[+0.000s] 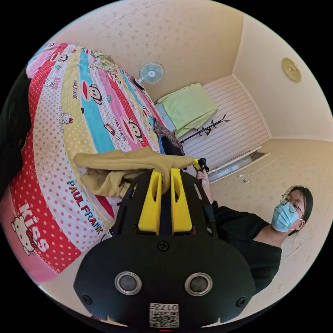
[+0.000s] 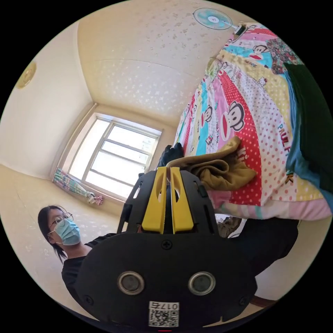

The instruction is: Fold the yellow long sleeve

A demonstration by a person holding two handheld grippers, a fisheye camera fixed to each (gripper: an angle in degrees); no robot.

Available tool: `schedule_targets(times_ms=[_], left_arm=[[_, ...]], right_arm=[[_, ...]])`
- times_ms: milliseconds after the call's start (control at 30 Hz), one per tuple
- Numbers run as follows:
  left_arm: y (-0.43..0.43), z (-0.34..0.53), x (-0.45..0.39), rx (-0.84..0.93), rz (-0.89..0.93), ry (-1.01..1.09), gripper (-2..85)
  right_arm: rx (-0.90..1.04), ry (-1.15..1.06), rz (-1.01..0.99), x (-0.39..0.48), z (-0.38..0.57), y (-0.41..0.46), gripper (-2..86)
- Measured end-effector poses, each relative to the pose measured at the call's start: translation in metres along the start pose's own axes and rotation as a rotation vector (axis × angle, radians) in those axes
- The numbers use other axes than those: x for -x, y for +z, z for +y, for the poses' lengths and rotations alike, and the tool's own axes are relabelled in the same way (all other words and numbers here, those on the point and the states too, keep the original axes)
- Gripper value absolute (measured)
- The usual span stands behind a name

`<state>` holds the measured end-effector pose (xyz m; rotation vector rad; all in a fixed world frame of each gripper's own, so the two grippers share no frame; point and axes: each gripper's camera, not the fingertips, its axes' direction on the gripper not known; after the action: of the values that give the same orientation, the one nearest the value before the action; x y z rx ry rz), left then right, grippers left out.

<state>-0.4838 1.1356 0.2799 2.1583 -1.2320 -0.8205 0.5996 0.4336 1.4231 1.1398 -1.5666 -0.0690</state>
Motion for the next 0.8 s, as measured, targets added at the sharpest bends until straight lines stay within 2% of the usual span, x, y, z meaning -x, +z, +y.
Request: schedule_targets(times_ms=[133, 300, 400, 500, 567, 667, 800], left_arm=[[-0.032, 0.010, -0.042, -0.044, 0.035, 0.105, 4.5], [-0.047, 0.090, -0.078, -0.038, -0.037, 0.140, 4.7], [-0.042, 0.149, -0.067, -0.021, -0.009, 0.072, 4.9], [-0.030, 0.194, -0.034, 0.024, 0.021, -0.090, 7.6], [-0.036, 0.229, -0.002, -0.057, 0.122, -0.235, 13.2], [-0.042, 0.260, 0.018, -0.168, 0.287, -0.332, 15.3], [-0.018, 0.263, 0.025, -0.072, 0.348, -0.434, 22.8]], right_arm=[[0.022, -0.093, -0.110, 0.028, -0.001, -0.019, 2.3], [0.134, -0.171, -0.143, 0.042, 0.052, -0.030, 2.5], [0.199, -0.137, -0.105, 0.022, 0.093, -0.036, 3.0], [0.264, -0.014, 0.064, -0.015, 0.120, -0.039, 4.2], [0.213, 0.066, 0.044, -0.039, 0.126, -0.057, 6.7], [0.104, 0.113, -0.008, -0.047, 0.121, -0.085, 10.4], [0.230, 0.294, 0.091, -0.057, 0.113, -0.065, 17.4]])
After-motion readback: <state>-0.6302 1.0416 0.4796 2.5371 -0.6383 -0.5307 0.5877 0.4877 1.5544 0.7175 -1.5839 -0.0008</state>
